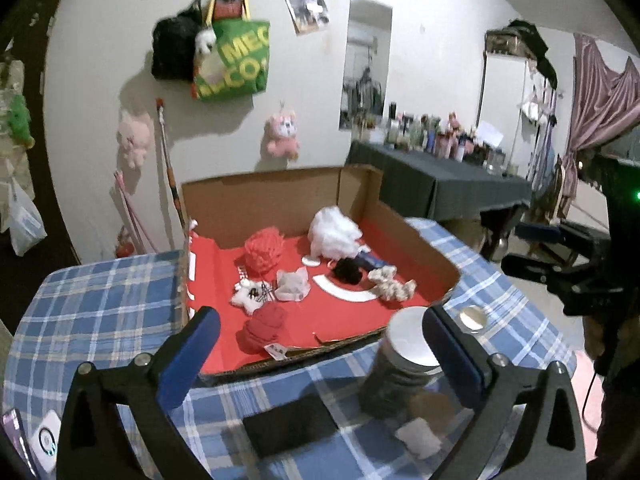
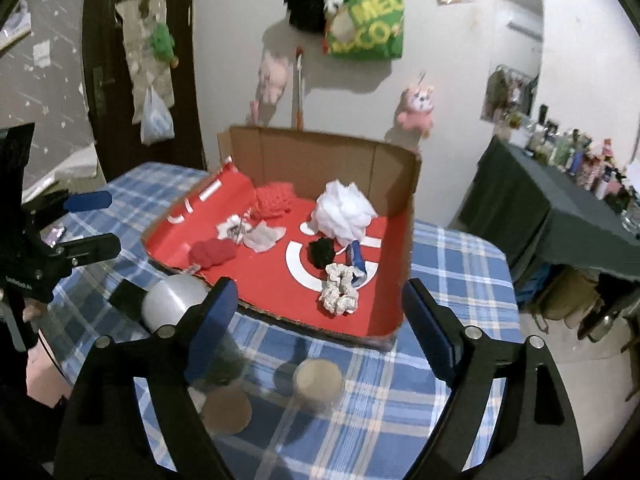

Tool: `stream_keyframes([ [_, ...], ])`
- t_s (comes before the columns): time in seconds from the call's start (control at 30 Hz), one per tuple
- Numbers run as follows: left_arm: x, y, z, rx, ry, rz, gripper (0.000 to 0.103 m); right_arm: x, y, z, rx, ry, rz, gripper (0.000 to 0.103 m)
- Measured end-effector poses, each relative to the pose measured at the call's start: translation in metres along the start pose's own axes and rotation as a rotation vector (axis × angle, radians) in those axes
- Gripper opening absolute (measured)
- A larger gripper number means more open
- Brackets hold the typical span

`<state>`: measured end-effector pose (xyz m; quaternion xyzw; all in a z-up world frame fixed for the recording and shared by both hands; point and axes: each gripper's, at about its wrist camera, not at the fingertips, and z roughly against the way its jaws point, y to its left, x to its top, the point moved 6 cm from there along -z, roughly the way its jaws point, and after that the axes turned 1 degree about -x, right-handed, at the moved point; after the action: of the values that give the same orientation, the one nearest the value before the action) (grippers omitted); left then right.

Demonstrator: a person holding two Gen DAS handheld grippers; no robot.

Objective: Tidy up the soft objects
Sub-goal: 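Withdraw both tools from the box toward the white roll and tan sponge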

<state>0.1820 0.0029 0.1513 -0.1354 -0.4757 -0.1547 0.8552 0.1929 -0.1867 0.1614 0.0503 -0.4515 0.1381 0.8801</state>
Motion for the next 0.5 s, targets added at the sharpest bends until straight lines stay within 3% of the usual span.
stream_keyframes([
  [0.27, -0.029, -0.022, 0.041, 0.059, -0.118, 0.027, 0.103, -0.035, 0.005, 0.047, -0.057, -0.111, -0.060, 0.087],
  [0.5, -0.058, -0.025, 0.050, 0.057, -0.146, 0.102, 0.103, -0.074, 0.016, 0.061, -0.102, -0.132, -0.086, 0.088],
])
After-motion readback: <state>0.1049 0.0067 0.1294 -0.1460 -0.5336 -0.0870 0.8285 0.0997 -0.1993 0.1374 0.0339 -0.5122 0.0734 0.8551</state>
